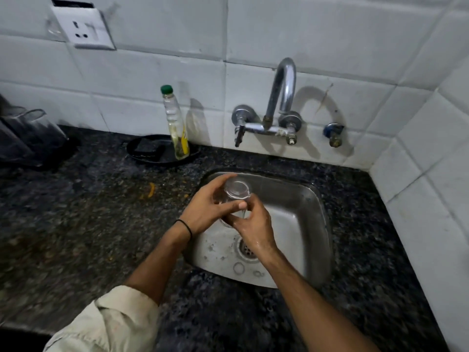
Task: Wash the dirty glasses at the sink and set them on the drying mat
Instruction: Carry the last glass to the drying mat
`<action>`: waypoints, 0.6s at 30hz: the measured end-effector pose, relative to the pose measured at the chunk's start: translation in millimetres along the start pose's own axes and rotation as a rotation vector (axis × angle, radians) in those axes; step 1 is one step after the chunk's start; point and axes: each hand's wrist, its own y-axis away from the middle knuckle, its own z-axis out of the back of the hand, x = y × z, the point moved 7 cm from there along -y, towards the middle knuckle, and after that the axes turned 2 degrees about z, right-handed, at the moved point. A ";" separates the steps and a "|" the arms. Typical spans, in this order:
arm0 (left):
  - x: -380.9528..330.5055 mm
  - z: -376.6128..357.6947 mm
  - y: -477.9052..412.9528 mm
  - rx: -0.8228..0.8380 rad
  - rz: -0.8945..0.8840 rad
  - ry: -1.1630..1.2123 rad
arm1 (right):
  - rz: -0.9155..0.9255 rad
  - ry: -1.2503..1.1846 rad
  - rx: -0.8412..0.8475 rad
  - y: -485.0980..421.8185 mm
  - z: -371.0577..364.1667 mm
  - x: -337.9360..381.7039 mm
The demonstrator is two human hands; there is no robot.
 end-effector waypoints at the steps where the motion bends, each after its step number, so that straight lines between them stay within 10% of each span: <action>1: 0.0 9.9 3.6 -0.006 0.011 0.032 | 0.004 -0.019 0.009 -2.5 -7.1 2.3; 18: 95.9 342.2 104.7 -0.821 0.311 -0.075 | 0.123 -0.229 0.260 -94.1 -284.1 127.7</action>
